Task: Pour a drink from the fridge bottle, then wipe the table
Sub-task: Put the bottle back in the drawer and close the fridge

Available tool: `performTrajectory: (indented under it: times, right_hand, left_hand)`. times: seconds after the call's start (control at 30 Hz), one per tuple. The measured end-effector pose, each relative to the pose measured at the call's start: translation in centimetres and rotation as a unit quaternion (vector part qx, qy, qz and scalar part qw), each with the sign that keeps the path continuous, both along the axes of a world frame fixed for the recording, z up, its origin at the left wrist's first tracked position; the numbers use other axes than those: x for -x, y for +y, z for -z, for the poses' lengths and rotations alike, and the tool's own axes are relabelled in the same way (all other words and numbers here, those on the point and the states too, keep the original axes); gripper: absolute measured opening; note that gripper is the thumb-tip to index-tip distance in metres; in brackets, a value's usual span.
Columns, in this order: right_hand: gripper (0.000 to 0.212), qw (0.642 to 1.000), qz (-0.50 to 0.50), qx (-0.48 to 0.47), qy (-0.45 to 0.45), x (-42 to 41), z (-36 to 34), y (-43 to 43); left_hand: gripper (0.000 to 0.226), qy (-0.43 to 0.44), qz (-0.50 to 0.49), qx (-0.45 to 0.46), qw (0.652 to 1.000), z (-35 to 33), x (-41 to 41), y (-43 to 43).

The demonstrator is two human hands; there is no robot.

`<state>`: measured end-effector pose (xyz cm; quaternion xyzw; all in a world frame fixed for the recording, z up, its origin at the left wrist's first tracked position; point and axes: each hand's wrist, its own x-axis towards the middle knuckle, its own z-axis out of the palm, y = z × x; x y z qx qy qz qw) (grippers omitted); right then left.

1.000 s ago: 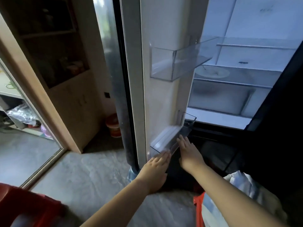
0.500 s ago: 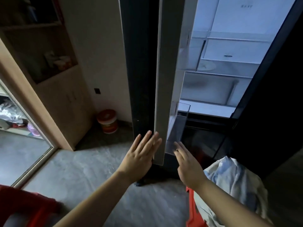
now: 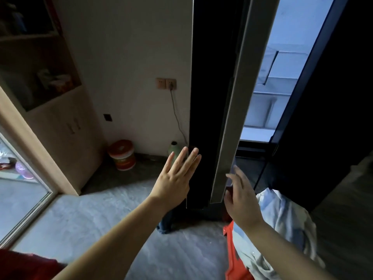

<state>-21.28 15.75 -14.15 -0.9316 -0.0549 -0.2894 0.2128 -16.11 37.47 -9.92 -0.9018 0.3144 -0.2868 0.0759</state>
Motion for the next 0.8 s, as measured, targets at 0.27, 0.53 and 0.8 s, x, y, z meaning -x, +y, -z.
performTrajectory:
  times: [0.27,0.53,0.8]
  right_hand:
    - [0.054,0.984,-0.053,0.036,-0.167,-1.2,-9.8,0.6]
    - [0.066,0.984,0.038,0.131,-0.119,-3.6,-10.1,-4.9]
    - [0.064,0.990,0.070,0.063,-0.105,-4.5,-11.0,-9.0]
  left_hand:
    - [0.078,0.034,0.074,0.034,0.996,-0.4,-0.2,-4.1]
    - [0.078,0.070,0.148,0.053,0.985,-1.8,-0.9,-6.8]
    - [0.092,0.073,0.124,0.088,0.986,-3.6,-4.1,-10.5]
